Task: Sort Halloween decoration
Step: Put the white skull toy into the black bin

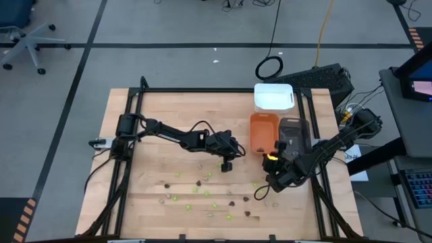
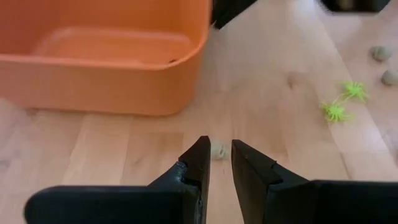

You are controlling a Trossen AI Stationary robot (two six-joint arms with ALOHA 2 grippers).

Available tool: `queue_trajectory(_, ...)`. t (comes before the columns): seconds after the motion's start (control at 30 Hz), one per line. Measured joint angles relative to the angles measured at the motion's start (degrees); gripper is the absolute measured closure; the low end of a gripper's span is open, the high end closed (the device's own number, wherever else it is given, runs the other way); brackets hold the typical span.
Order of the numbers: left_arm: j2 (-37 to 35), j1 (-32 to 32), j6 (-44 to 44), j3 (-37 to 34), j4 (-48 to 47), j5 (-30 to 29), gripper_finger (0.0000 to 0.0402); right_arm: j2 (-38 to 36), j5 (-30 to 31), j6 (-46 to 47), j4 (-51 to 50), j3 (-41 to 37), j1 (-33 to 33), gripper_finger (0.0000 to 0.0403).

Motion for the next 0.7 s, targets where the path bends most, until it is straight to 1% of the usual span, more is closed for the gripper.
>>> queue_trajectory(0.2, 0.31, -0.01, 0.00, 0.00, -0.37, 0.12, 0.0335, -0.86, -0.63, 1.24, 3.36, 0.00, 0.15, 0.0399)
queue_trajectory(0.37, 1.90, 0.63, 0.46, 0.00, 1.73, -0.33, 0.0336, -3.17, -3.76, 1.46, 11.57, 0.00, 2.93, 0.0399)
queue_trajectory(0.43, 2.52, 1.09, 0.59, -0.04, 2.04, -0.65, 0.0336, -3.05, -6.16, 1.26, 15.22, 0.00, 3.95, 0.0399)
queue_trajectory(0.53, 4.30, 1.78, 0.59, 0.00, 4.37, -1.79, 0.0336, -1.39, -11.04, 1.69, 19.67, 0.04, 4.93, 0.0399)
queue_trajectory(0.7, 6.80, 2.51, 1.55, -0.09, 6.95, -2.07, 0.0336, 3.23, -11.17, 2.97, 24.24, 0.04, 6.86, 0.0399)
